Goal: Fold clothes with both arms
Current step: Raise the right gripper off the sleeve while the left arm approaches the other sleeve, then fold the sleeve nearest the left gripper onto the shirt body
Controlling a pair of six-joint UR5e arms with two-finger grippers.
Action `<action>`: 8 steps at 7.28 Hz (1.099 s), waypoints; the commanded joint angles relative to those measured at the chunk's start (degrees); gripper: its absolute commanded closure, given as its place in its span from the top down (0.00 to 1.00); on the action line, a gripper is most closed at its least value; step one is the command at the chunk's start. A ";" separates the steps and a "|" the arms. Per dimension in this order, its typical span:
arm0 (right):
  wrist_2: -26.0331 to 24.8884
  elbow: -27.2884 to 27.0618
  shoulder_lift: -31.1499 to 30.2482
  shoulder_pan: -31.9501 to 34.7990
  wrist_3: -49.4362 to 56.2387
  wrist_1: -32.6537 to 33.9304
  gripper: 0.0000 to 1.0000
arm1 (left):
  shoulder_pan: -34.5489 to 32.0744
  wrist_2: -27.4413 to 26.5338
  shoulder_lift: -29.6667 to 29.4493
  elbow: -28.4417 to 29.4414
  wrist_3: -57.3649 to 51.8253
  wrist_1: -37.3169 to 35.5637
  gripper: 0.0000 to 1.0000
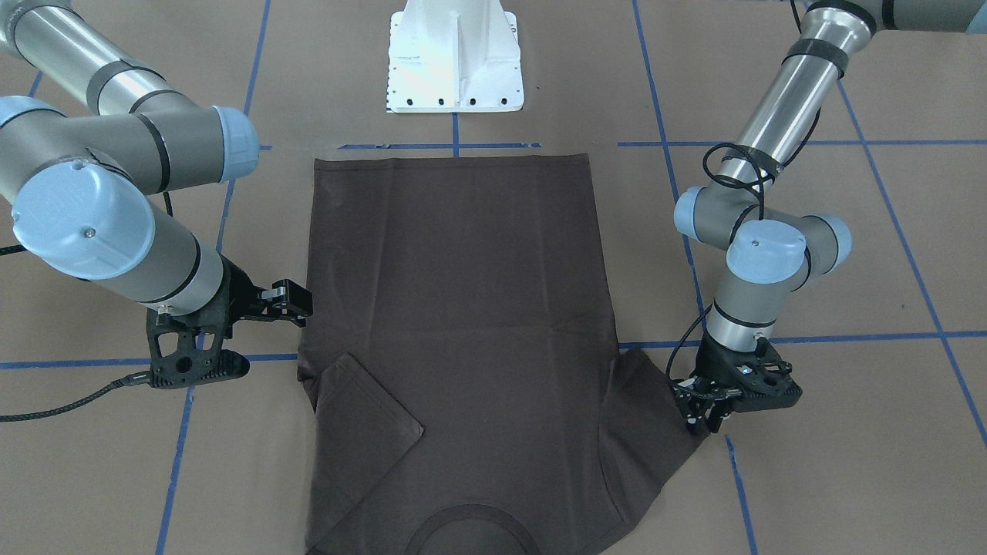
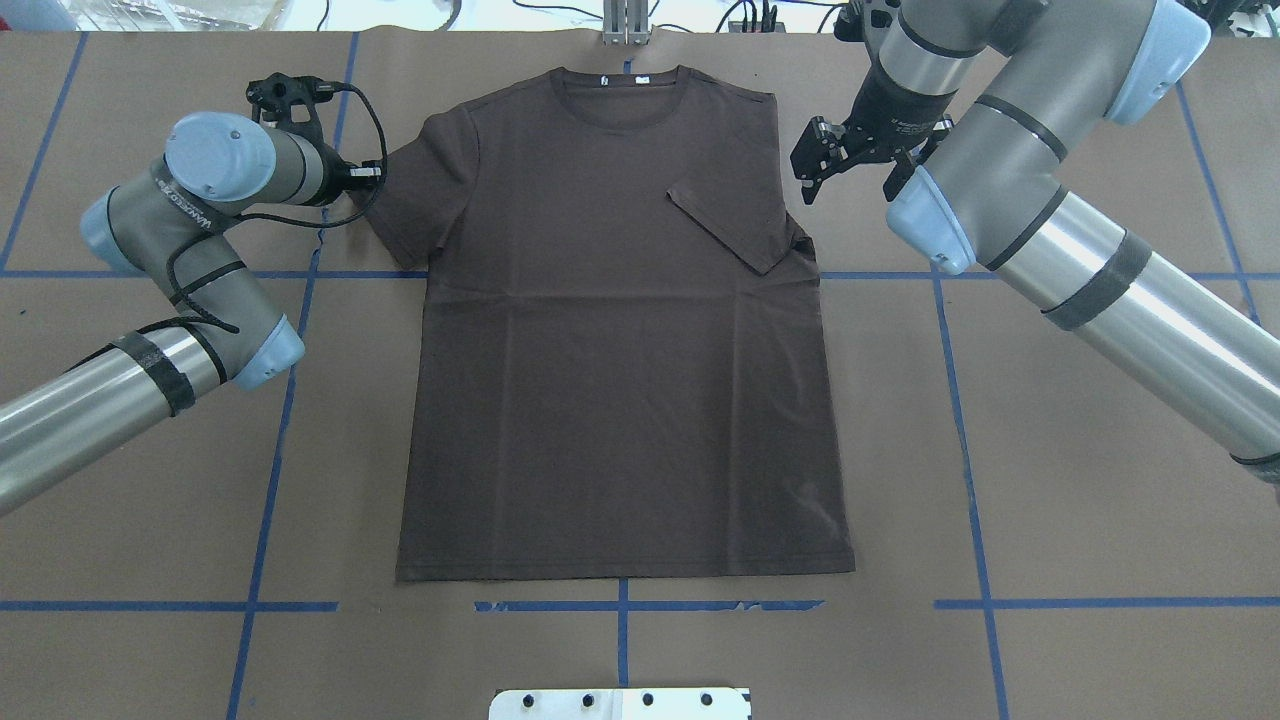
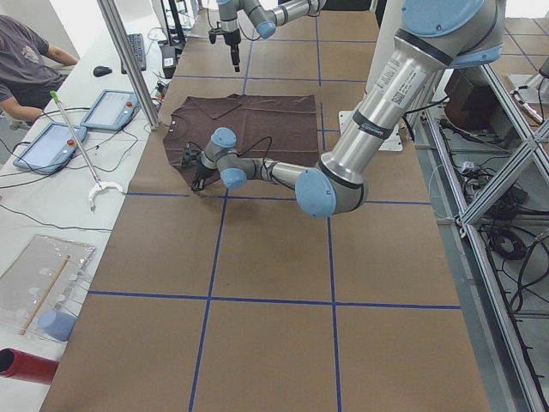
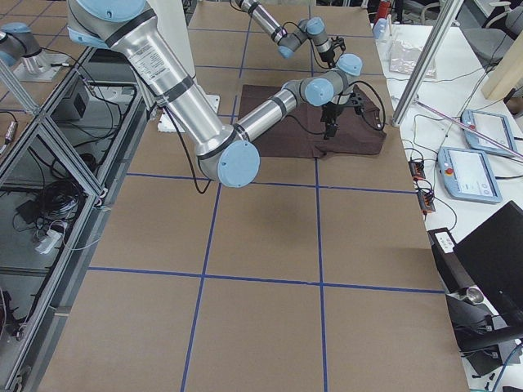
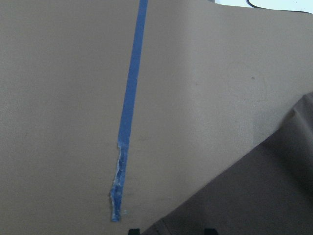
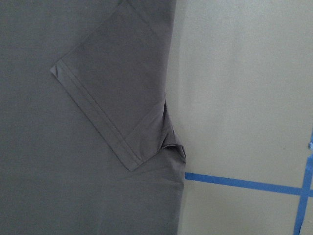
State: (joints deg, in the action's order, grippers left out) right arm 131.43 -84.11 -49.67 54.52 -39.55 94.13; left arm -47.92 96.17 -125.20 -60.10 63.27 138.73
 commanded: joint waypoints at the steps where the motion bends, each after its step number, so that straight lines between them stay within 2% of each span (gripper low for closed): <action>1: -0.03 0.00 -0.07 -0.03 0.00 0.00 1.00 | 0.02 -0.02 -0.22 0.07 -0.25 -0.12 0.00; 4: -0.12 0.00 -0.07 0.06 0.00 0.00 1.00 | -0.07 0.51 -2.93 -0.45 -0.17 -1.52 0.00; 6: -0.21 -0.18 -0.16 -0.03 -0.18 0.09 1.00 | -0.07 0.77 -8.63 -5.43 0.44 -14.90 0.00; 7: -0.21 -0.09 -0.16 0.06 -0.18 0.09 1.00 | -0.07 2.25 -12.40 -5.90 1.14 -19.33 0.00; 8: -0.12 -0.18 -0.16 0.06 -0.18 0.09 1.00 | 0.28 3.49 -15.48 -5.38 7.16 -20.50 0.00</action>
State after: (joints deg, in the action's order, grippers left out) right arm 131.24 -84.23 -49.82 54.54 -39.71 94.21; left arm -47.91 98.18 -136.54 -65.21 65.55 121.88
